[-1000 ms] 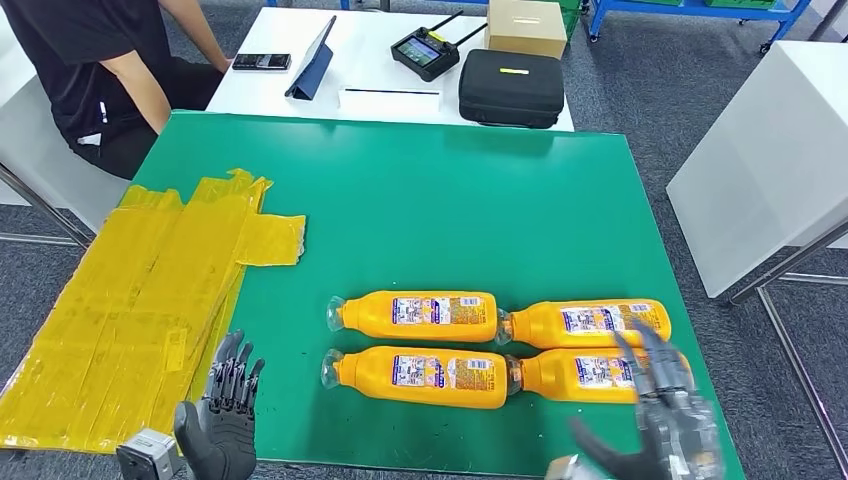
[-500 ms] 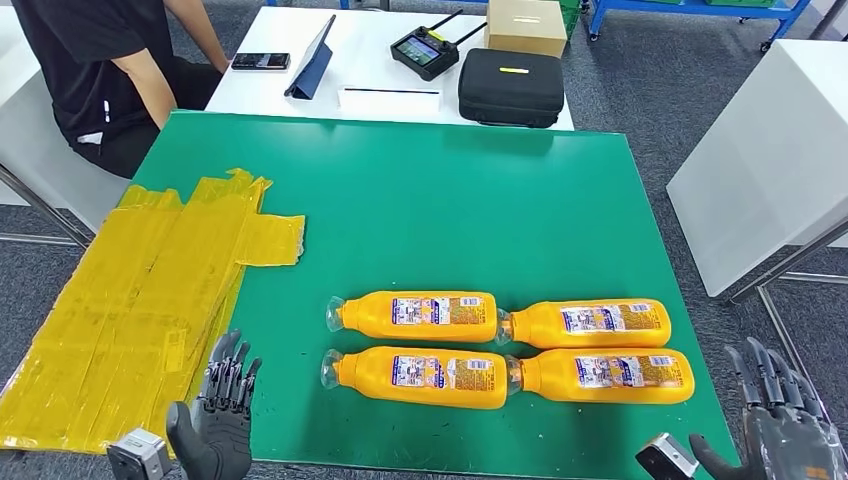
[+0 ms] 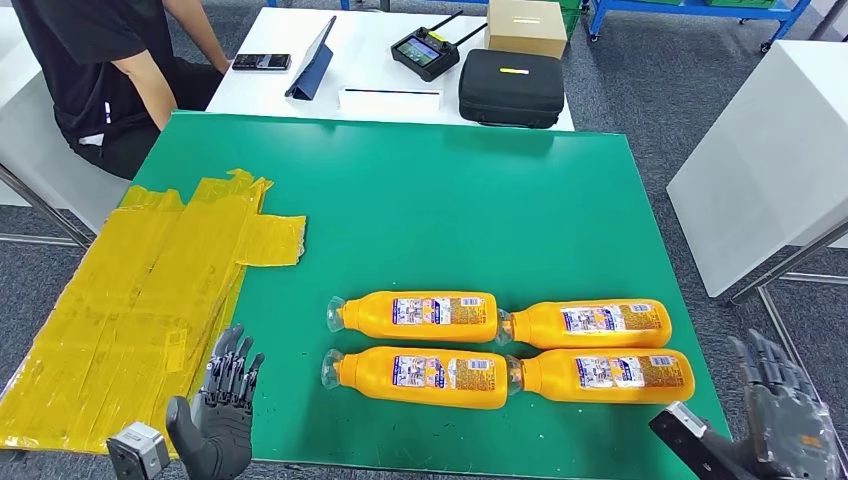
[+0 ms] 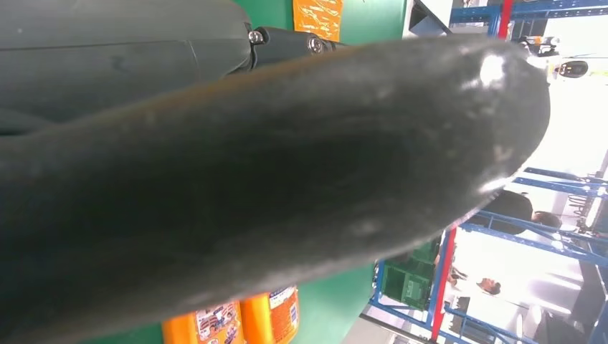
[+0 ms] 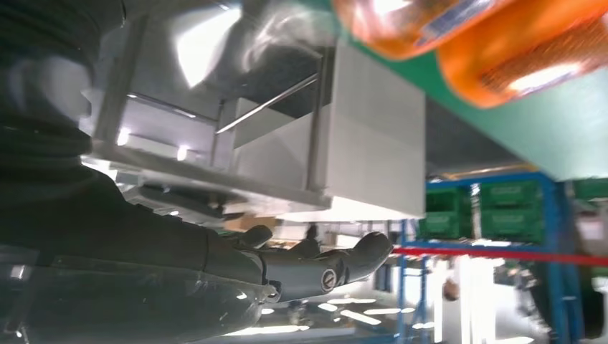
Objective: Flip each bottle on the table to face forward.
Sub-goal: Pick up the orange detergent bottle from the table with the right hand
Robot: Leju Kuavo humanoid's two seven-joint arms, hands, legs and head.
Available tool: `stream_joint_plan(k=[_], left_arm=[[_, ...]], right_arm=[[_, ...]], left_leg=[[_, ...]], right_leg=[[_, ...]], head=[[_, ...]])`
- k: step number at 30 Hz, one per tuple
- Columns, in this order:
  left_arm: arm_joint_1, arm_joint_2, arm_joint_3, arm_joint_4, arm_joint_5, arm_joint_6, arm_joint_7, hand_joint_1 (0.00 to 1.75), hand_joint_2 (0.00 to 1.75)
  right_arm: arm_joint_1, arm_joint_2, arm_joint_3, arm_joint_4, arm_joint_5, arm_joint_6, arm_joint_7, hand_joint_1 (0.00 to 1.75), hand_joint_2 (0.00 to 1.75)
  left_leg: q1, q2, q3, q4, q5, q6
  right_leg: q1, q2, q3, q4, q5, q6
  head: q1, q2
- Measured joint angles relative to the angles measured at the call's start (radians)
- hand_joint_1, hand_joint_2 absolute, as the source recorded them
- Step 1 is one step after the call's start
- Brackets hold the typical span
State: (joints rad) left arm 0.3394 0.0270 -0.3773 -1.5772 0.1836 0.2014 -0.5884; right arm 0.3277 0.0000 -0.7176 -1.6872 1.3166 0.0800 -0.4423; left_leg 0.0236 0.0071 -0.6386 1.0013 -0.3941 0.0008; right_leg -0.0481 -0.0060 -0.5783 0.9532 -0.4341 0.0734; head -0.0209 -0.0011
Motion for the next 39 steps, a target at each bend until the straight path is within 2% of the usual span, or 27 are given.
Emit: stream_joint_plan(k=[7, 13, 18, 26, 33, 38, 39], left_arm=[[-0.010, 0.001, 0.000, 0.016, 0.004, 0.000, -0.003, 0.00, 0.00], [-0.024, 0.004, 0.000, 0.032, 0.026, 0.000, -0.014, 0.00, 0.00], [-0.033, 0.005, 0.000, 0.044, 0.037, -0.003, -0.018, 0.00, 0.00], [-0.048, 0.005, 0.000, 0.062, 0.046, -0.013, -0.018, 0.00, 0.00], [-0.053, 0.005, 0.000, 0.065, 0.042, -0.017, -0.004, 0.00, 0.00], [-0.051, 0.005, 0.005, 0.065, 0.056, -0.010, 0.000, 0.00, 0.00], [-0.049, 0.006, 0.007, 0.065, 0.061, -0.008, 0.000, 0.00, 0.00]], right_arm=[[0.016, -0.064, 0.066, 0.044, -0.037, -0.013, 0.043, 0.00, 1.75], [0.036, -0.120, 0.194, 0.075, -0.096, -0.073, 0.197, 0.00, 1.75], [0.034, -0.136, 0.295, 0.096, -0.090, -0.089, 0.262, 0.00, 1.75], [0.003, -0.154, 0.379, 0.132, -0.073, -0.086, 0.292, 0.00, 1.75], [-0.034, -0.162, 0.418, 0.178, -0.012, -0.054, 0.354, 0.00, 1.75], [-0.090, -0.179, 0.448, 0.260, 0.059, 0.013, 0.408, 0.00, 1.75], [-0.104, -0.185, 0.453, 0.283, 0.065, 0.025, 0.413, 0.04, 1.75]], left_leg=[[0.000, 0.000, 0.000, 0.000, 0.000, 0.000], [0.000, 0.000, 0.000, 0.000, 0.000, 0.000], [0.000, 0.000, 0.000, 0.000, 0.000, 0.000], [-0.001, 0.000, 0.000, 0.000, 0.000, 0.000], [0.000, 0.000, 0.000, 0.000, 0.000, 0.000], [-0.001, 0.000, 0.000, 0.000, 0.000, 0.000], [-0.001, 0.000, 0.000, 0.000, 0.000, 0.000]], right_leg=[[0.000, 0.000, 0.000, 0.000, 0.000, 0.000], [0.000, 0.000, 0.000, 0.000, 0.000, 0.000], [0.000, 0.000, 0.000, 0.000, 0.000, 0.000], [-0.001, 0.000, 0.000, 0.000, 0.000, 0.000], [-0.001, 0.000, 0.000, 0.000, 0.000, 0.000], [-0.001, 0.000, 0.000, 0.000, 0.000, 0.000], [-0.001, 0.000, 0.000, 0.000, 0.000, 0.000]], head=[[0.000, 0.000], [0.000, 0.000], [0.000, 0.000], [0.000, 0.000], [0.000, 0.000], [0.000, 0.000], [0.000, 0.000]])
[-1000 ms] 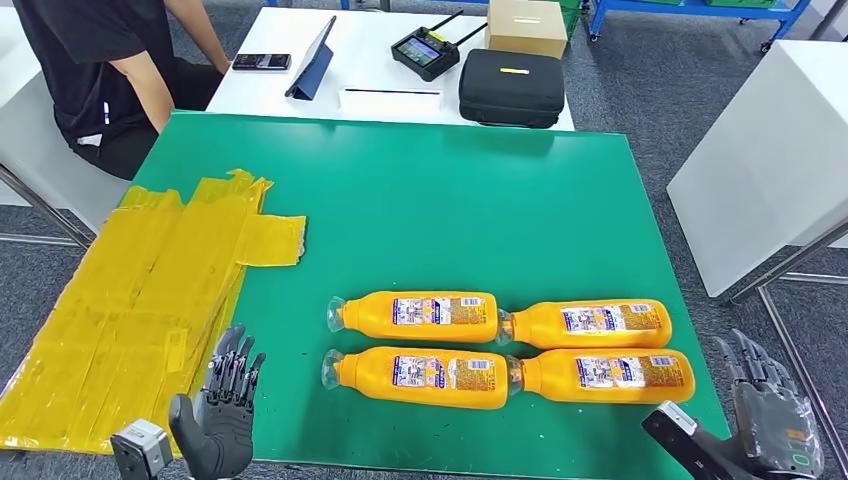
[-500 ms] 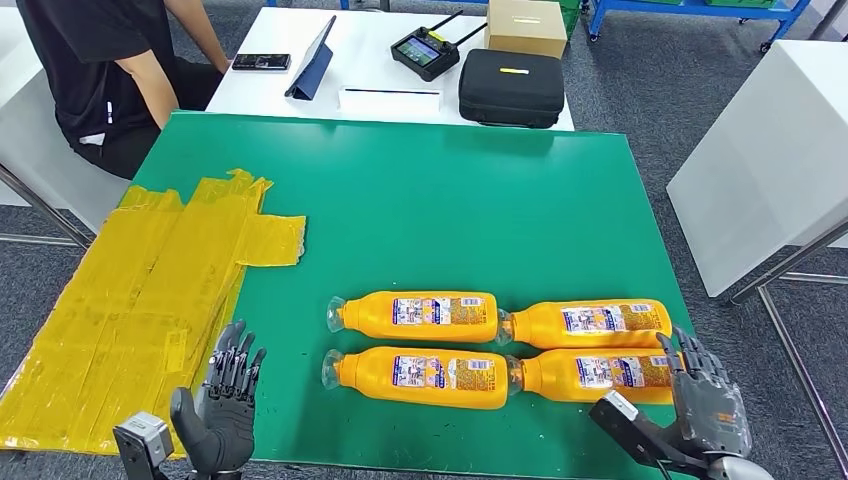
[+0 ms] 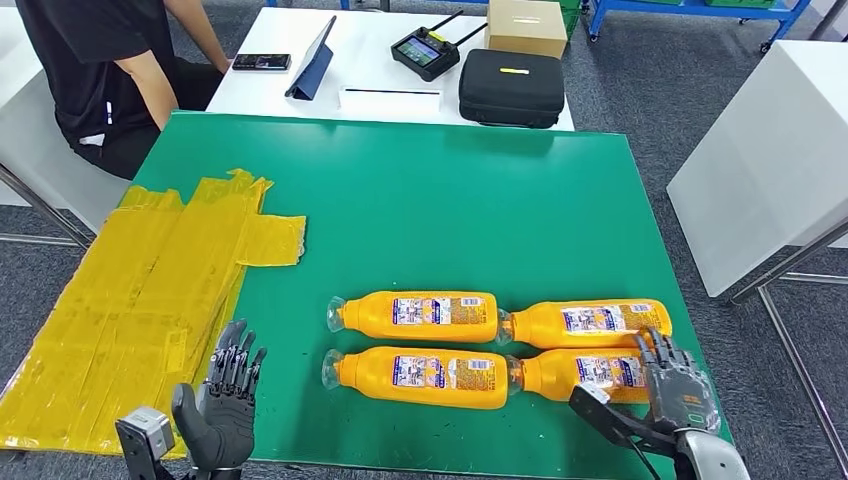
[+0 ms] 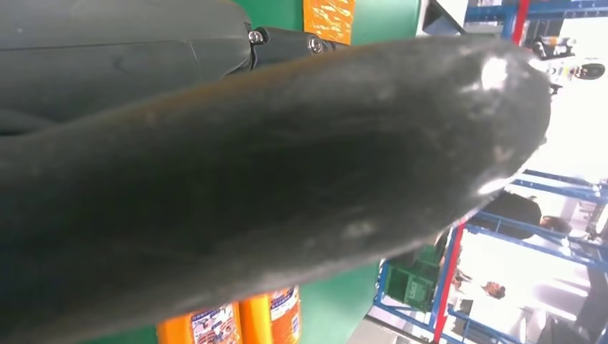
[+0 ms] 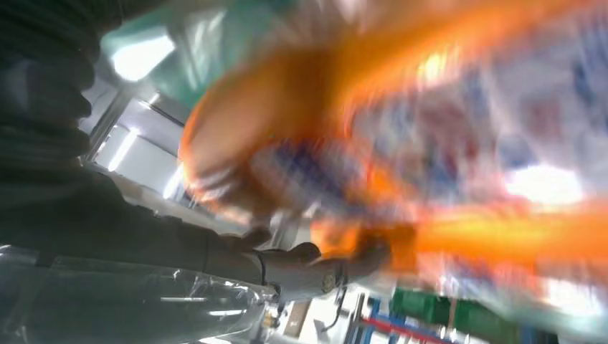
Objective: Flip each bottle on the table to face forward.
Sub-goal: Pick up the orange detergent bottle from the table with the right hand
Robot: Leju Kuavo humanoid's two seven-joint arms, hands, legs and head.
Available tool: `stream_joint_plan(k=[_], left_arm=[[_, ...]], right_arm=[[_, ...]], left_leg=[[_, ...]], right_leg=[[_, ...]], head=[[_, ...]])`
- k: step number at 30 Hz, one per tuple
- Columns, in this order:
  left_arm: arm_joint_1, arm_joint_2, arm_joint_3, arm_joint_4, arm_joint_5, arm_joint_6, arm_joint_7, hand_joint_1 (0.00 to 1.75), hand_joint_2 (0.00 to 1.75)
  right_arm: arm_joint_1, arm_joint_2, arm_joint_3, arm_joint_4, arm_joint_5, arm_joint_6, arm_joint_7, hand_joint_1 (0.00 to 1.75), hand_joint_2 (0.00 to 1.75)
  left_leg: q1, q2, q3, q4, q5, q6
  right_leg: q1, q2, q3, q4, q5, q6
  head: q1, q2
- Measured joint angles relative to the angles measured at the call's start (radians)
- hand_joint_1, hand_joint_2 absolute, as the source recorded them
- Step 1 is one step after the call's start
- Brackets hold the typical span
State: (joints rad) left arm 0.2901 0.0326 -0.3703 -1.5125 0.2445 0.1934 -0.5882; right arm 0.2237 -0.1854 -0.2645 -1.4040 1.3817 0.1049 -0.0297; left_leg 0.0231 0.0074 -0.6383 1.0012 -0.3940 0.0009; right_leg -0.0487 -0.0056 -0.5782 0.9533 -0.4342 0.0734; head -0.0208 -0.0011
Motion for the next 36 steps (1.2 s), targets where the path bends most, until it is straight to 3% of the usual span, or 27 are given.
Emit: stream_joint_plan(k=[2, 4, 6, 12, 21, 25, 30, 33, 36], left_arm=[[0.002, 0.000, 0.003, 0.000, 0.010, 0.004, -0.001, 0.00, 0.00], [0.002, 0.001, 0.005, 0.000, 0.019, 0.007, -0.003, 0.00, 0.00], [0.002, 0.002, 0.006, 0.000, 0.028, 0.008, -0.005, 0.00, 0.00], [0.003, 0.007, 0.006, 0.000, 0.045, 0.015, -0.011, 0.00, 0.00], [0.017, 0.008, 0.006, -0.005, 0.049, 0.047, -0.001, 0.00, 0.00], [0.024, 0.008, 0.007, -0.011, 0.046, 0.042, 0.035, 0.00, 1.75], [0.042, 0.004, 0.012, -0.030, 0.048, 0.007, 0.043, 0.00, 1.75], [0.044, -0.003, 0.021, -0.046, 0.042, -0.018, 0.042, 0.00, 1.75], [0.041, -0.010, 0.027, -0.058, 0.039, -0.041, 0.040, 0.00, 1.75]], right_arm=[[-0.029, -0.015, 0.009, 0.047, 0.005, 0.015, 0.003, 0.64, 1.75], [-0.058, -0.031, 0.015, 0.095, 0.001, 0.022, -0.004, 1.42, 1.75], [-0.079, -0.047, 0.021, 0.143, -0.009, 0.023, -0.018, 1.69, 1.75], [-0.120, -0.070, 0.033, 0.228, -0.025, 0.024, -0.039, 1.75, 1.75], [-0.138, -0.055, 0.036, 0.229, -0.099, 0.033, -0.073, 1.75, 1.75], [-0.117, -0.020, 0.019, 0.148, -0.294, 0.101, -0.171, 1.75, 1.75], [-0.055, 0.052, -0.006, -0.040, -0.721, 0.211, -0.293, 1.75, 1.75], [-0.032, 0.097, -0.025, -0.185, -0.971, 0.253, -0.320, 1.75, 1.75], [-0.003, 0.126, -0.027, -0.286, -1.054, 0.243, -0.339, 1.75, 1.75]], left_leg=[[0.000, 0.000, 0.001, 0.000, 0.000, 0.000], [0.000, 0.001, 0.005, 0.000, -0.002, 0.000], [0.000, 0.001, 0.009, 0.000, -0.005, 0.000], [0.000, 0.002, 0.016, 0.000, -0.007, 0.001], [0.000, 0.002, 0.018, 0.000, -0.006, 0.001], [0.001, 0.002, 0.016, 0.000, -0.006, 0.001], [0.001, 0.001, 0.012, 0.000, -0.005, 0.001], [0.000, 0.001, 0.011, 0.000, -0.005, 0.001], [-0.001, 0.001, 0.010, 0.000, -0.005, 0.001]], right_leg=[[0.000, 0.001, 0.000, 0.000, 0.000, 0.000], [0.000, 0.001, -0.002, -0.001, -0.001, -0.001], [0.000, 0.001, -0.002, -0.002, -0.005, -0.001], [0.000, 0.001, 0.005, -0.002, -0.007, 0.000], [0.000, 0.002, 0.007, -0.002, -0.005, 0.000], [0.001, 0.002, 0.011, -0.001, -0.004, 0.000], [0.001, 0.001, 0.012, 0.000, -0.004, 0.000], [0.000, 0.001, 0.010, 0.000, -0.005, 0.000], [-0.001, 0.001, 0.005, 0.000, -0.005, 0.000]], head=[[0.000, 0.000], [0.000, 0.000], [0.000, 0.000], [0.000, 0.000], [0.000, 0.000], [0.000, 0.000], [0.000, 0.000], [0.000, 0.000], [0.000, 0.000]])
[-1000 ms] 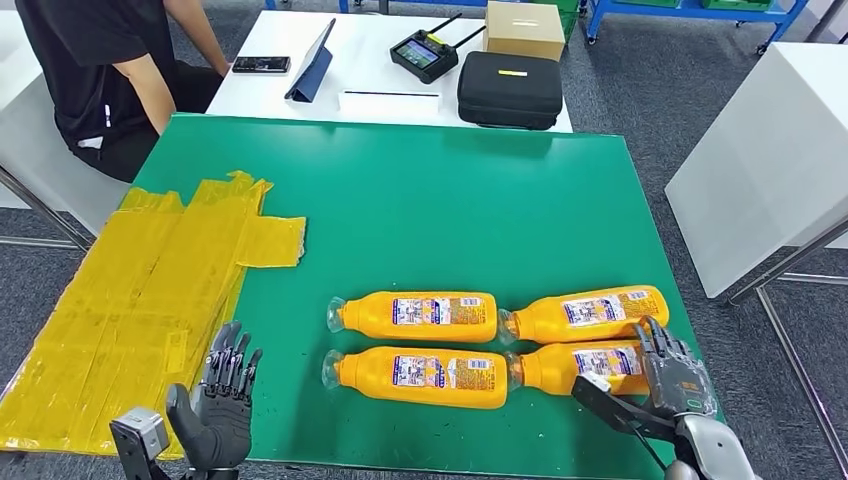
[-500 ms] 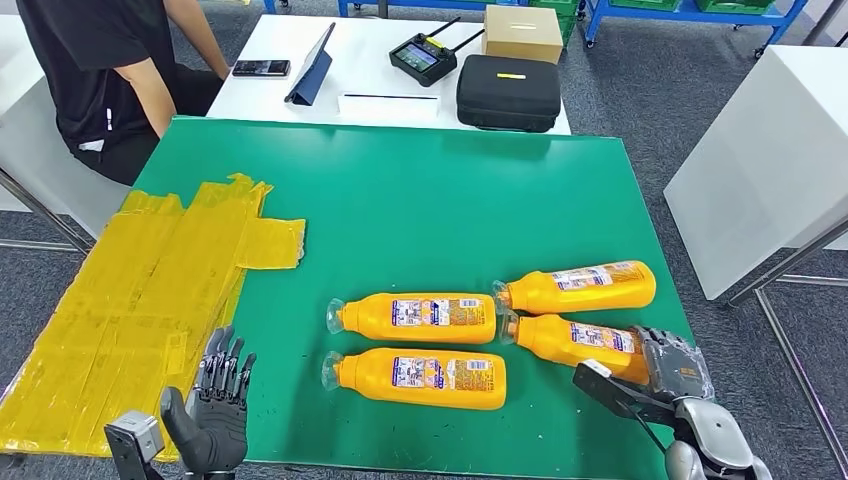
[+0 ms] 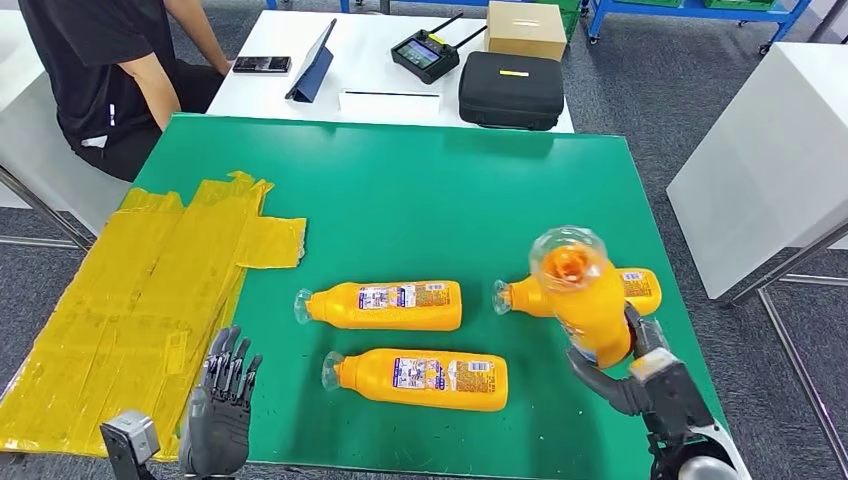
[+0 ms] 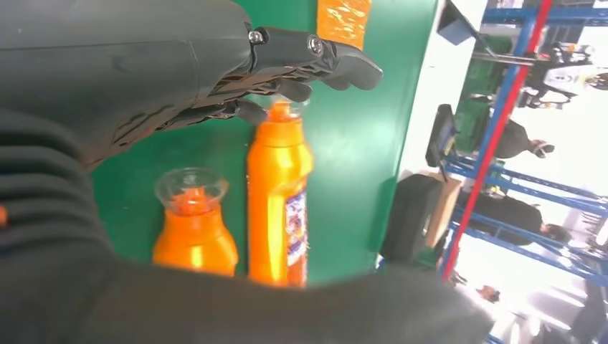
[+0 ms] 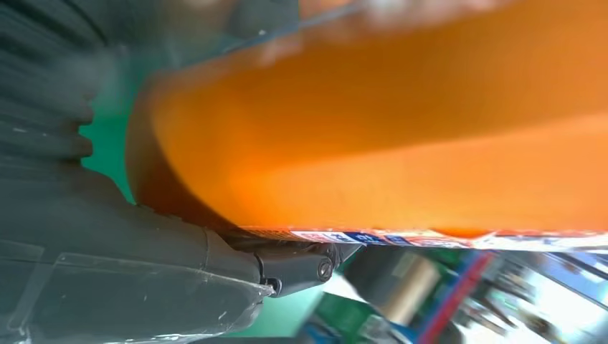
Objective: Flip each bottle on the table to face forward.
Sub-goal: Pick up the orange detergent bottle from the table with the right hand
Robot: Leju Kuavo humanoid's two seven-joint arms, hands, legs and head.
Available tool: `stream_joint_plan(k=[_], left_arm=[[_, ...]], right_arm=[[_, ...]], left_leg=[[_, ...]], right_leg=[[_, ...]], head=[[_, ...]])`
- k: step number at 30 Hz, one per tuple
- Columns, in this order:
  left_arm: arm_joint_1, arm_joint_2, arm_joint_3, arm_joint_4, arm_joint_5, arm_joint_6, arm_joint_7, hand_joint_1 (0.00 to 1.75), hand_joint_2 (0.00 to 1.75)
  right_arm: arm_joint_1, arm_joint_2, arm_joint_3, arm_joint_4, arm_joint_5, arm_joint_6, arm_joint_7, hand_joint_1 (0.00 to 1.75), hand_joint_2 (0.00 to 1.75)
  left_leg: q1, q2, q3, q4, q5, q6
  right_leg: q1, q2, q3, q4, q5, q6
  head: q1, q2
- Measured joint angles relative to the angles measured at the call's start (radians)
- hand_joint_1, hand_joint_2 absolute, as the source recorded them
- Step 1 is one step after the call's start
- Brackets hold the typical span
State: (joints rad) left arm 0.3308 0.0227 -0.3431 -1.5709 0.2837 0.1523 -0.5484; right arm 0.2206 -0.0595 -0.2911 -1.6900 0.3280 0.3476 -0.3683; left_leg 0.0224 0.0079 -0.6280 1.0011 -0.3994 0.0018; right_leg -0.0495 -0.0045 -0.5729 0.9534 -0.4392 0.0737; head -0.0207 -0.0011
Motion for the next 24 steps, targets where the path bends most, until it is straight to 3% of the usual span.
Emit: stream_joint_plan(k=[4, 8, 11, 16, 24], left_arm=[[-0.020, -0.005, 0.006, -0.013, 0.001, -0.055, -0.001, 0.00, 1.75], [-0.051, -0.006, -0.007, -0.018, 0.024, -0.106, -0.002, 0.00, 1.75], [-0.076, -0.004, -0.043, -0.030, 0.063, -0.128, -0.010, 0.00, 1.75], [-0.137, -0.005, -0.106, -0.044, 0.074, -0.142, 0.013, 0.00, 1.75], [-0.213, -0.034, -0.141, -0.046, 0.022, -0.145, 0.050, 0.00, 1.75]], right_arm=[[0.039, 0.015, 0.040, -0.093, -0.057, -0.098, -0.006, 1.75, 1.75], [0.042, 0.017, 0.176, -0.095, -0.056, -0.216, 0.062, 1.75, 1.75], [-0.022, 0.041, 0.320, -0.010, -0.033, -0.288, 0.126, 1.75, 1.75], [-0.182, 0.123, 0.502, 0.206, -0.044, -0.307, 0.188, 1.75, 1.75], [-0.334, 0.221, 0.616, 0.436, -0.032, -0.322, 0.222, 1.75, 1.75]], left_leg=[[0.000, 0.000, -0.001, 0.000, 0.000, 0.000], [0.000, 0.001, -0.001, 0.000, 0.000, -0.001], [0.001, 0.003, 0.000, 0.000, 0.002, -0.002], [0.002, 0.004, -0.001, 0.000, 0.005, -0.001], [0.001, 0.004, -0.002, 0.000, 0.005, -0.001]], right_leg=[[0.000, 0.000, 0.000, 0.000, 0.000, 0.000], [0.000, 0.001, 0.004, 0.001, 0.001, 0.000], [0.001, 0.003, 0.003, 0.001, 0.002, -0.001], [0.002, 0.003, 0.002, 0.002, 0.003, -0.003], [0.002, 0.003, 0.002, 0.002, 0.004, -0.003]], head=[[0.000, 0.000], [0.000, 0.000], [0.000, 0.000], [0.000, 0.000], [0.000, 0.000]])
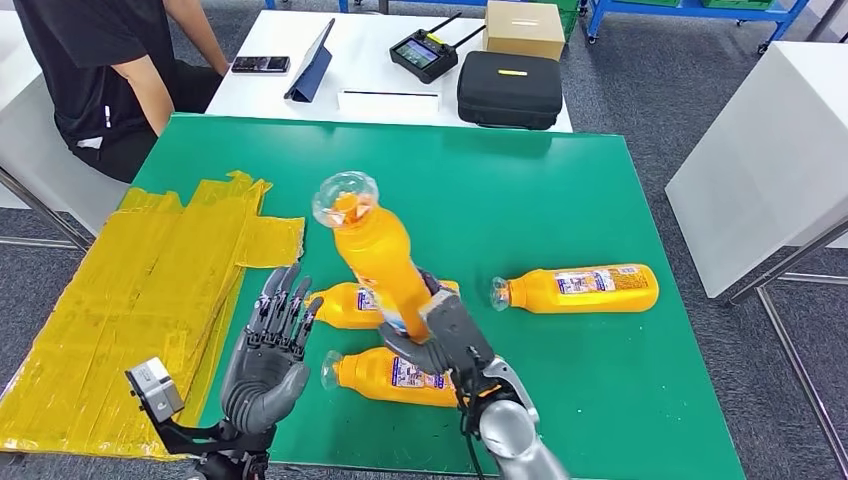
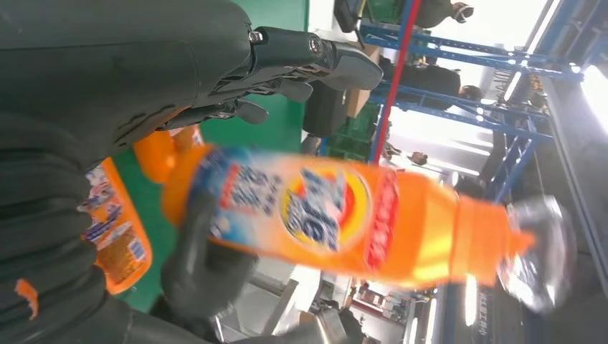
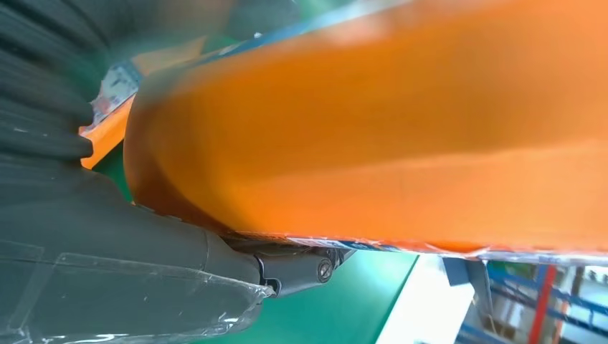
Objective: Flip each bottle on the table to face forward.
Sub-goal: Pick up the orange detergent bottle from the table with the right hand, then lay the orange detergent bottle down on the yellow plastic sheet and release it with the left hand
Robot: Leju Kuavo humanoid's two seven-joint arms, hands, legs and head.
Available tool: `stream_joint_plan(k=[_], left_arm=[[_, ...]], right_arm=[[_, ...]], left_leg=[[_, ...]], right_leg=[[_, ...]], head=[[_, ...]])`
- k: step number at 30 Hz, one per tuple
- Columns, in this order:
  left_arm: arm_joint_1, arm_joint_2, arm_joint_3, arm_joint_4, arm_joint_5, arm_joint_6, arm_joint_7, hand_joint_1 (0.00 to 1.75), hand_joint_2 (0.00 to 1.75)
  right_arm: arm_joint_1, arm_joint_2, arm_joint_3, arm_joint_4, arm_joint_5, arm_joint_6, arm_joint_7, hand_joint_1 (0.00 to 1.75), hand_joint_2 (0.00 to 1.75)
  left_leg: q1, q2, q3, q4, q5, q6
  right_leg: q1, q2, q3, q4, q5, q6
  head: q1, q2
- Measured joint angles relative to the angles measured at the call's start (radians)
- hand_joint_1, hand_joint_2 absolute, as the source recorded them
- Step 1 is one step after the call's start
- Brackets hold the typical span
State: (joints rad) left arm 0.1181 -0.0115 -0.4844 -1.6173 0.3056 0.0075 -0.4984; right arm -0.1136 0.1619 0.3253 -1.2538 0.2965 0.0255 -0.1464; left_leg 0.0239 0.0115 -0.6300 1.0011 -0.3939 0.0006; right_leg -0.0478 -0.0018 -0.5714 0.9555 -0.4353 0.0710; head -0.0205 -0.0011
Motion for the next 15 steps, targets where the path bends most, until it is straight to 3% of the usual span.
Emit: stream_joint_plan(k=[8, 15], left_arm=[[-0.025, -0.026, -0.001, -0.006, -0.116, 0.039, 0.005, 0.00, 1.75], [-0.039, -0.060, 0.043, -0.015, -0.179, 0.107, 0.037, 0.00, 1.75]], right_arm=[[-0.053, 0.037, 0.056, 0.084, 0.051, 0.036, 0.041, 1.75, 1.75], [-0.106, 0.052, 0.204, 0.192, 0.191, 0.081, 0.061, 1.75, 1.75]], left_leg=[[0.000, 0.000, -0.003, 0.000, 0.000, 0.000], [0.000, 0.000, -0.003, 0.000, 0.000, 0.000]], right_leg=[[0.000, 0.000, -0.003, 0.000, 0.000, 0.000], [0.001, 0.000, -0.003, 0.000, 0.000, 0.000]], head=[[0.000, 0.000], [0.000, 0.000]])
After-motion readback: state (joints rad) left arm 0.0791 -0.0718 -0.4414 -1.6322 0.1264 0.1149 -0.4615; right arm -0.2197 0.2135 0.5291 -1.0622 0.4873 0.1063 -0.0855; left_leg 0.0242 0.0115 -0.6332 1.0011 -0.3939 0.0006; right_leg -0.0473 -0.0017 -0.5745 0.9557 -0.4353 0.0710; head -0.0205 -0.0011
